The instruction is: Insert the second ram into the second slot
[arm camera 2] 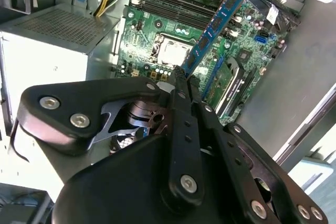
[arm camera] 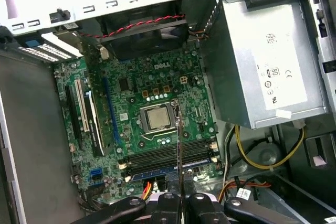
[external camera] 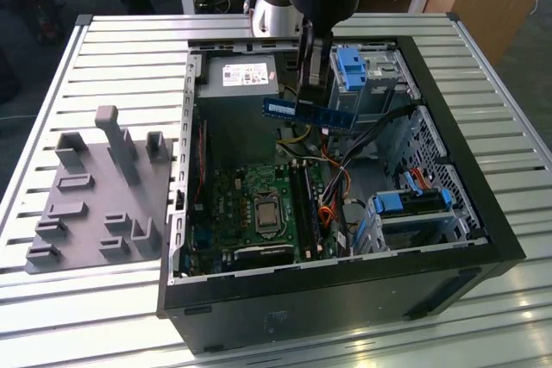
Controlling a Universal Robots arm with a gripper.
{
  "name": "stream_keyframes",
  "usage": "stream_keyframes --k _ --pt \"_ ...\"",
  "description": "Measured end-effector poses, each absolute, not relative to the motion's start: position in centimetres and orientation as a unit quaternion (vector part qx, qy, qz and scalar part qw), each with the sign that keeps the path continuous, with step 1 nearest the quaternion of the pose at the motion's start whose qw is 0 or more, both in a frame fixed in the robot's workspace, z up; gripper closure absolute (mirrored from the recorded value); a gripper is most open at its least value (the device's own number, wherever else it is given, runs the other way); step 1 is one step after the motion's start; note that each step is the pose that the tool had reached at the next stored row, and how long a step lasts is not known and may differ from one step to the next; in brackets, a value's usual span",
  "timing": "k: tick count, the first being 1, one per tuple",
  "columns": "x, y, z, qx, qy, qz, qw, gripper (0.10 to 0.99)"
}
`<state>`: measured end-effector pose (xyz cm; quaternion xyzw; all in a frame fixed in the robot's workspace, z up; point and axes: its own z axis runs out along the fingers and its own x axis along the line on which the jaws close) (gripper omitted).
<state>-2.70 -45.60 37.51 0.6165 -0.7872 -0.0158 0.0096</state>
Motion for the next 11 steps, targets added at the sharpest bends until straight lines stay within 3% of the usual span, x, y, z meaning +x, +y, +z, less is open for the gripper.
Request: stream_keyframes --k 11 --pt "-2.7 -45.61 37.47 0.592 -0.805 -0.015 0.01 0.949"
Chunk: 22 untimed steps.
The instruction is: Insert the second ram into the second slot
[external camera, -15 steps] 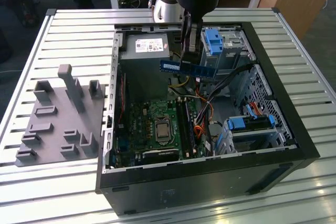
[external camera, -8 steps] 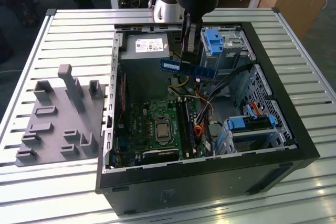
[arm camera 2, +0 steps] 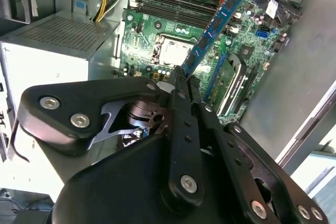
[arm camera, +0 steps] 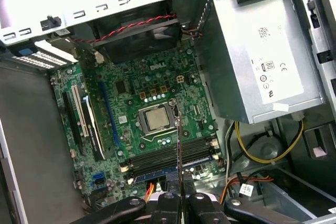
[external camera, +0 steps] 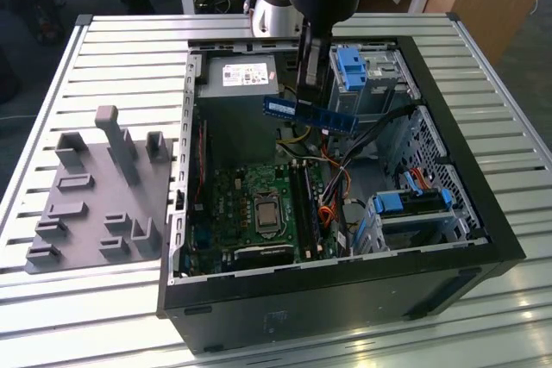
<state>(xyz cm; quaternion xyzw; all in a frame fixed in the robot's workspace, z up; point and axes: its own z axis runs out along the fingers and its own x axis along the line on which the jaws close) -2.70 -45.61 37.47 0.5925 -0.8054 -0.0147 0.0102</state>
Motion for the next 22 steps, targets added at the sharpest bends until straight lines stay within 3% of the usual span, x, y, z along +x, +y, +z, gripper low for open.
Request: stream_keyframes --k 22 --pt "-2.7 -45.6 37.44 0.544 -0.839 -0.014 0.011 0.949"
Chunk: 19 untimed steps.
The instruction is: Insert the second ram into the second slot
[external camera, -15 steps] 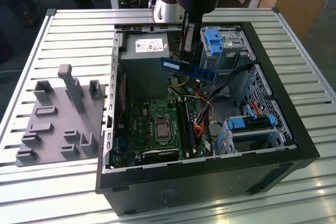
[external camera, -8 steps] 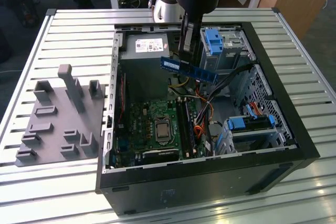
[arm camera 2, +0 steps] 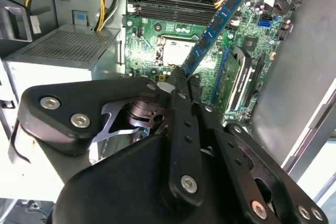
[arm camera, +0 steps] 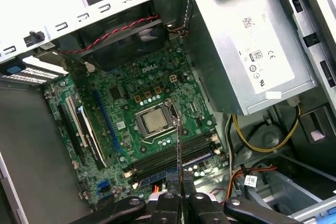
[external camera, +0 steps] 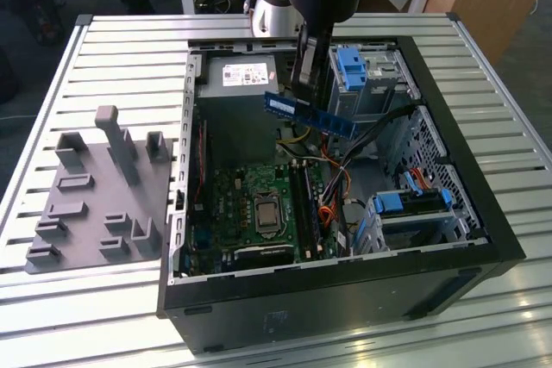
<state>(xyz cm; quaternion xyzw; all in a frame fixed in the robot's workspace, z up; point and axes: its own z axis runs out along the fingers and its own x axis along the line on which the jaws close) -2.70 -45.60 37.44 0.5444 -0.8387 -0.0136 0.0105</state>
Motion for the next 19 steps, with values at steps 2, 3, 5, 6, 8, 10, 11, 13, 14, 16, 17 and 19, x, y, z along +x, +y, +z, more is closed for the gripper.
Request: stream_keyframes --k 2,3,5,6,8,10,11,13,14,16,17,19 --pt "-2.7 -45.6 37.44 0.54 -0.842 -0.013 0.011 0.949" --pt "-2.7 -45.6 37.44 0.537 -0.843 -0.013 0.011 0.949" --pt "-2.7 -45.6 37.43 0.532 -0.846 -0.013 0.011 0.949" --pt "-2.7 -45.6 37.43 0.53 -0.848 -0.013 0.011 0.949" --pt "-2.7 -45.6 37.42 0.524 -0.852 -0.013 0.01 0.949" --pt "-2.7 -45.6 37.4 0.516 -0.857 -0.013 0.011 0.949" --pt "-2.7 -45.6 37.4 0.512 -0.859 -0.013 0.011 0.949" --pt "-2.7 -45.6 37.39 0.506 -0.863 -0.013 0.011 0.949" --pt "-2.7 -45.6 37.39 0.503 -0.864 -0.013 0.011 0.949" --pt "-2.7 -45.6 37.38 0.497 -0.867 -0.013 0.011 0.949" --pt "-2.7 -45.6 37.37 0.494 -0.869 -0.013 0.01 0.949" --pt "-2.7 -45.6 37.36 0.489 -0.872 -0.013 0.01 0.949"
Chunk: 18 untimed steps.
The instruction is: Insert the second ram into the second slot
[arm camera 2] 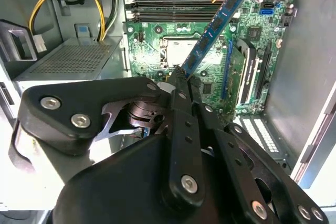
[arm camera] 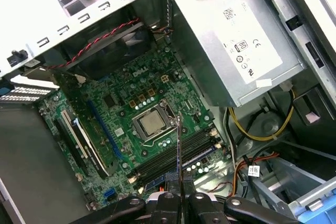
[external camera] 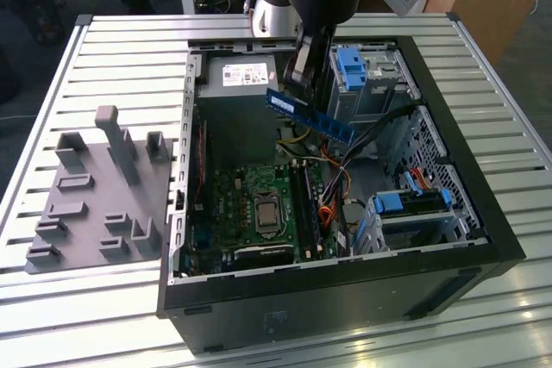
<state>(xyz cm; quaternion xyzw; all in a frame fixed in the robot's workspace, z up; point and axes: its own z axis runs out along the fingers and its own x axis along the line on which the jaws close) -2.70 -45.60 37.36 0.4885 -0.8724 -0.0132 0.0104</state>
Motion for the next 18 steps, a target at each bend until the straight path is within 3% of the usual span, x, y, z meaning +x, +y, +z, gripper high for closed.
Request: stream_keyframes --k 18 --pt "-2.7 -45.6 37.32 0.449 -0.893 -0.014 0.01 0.949"
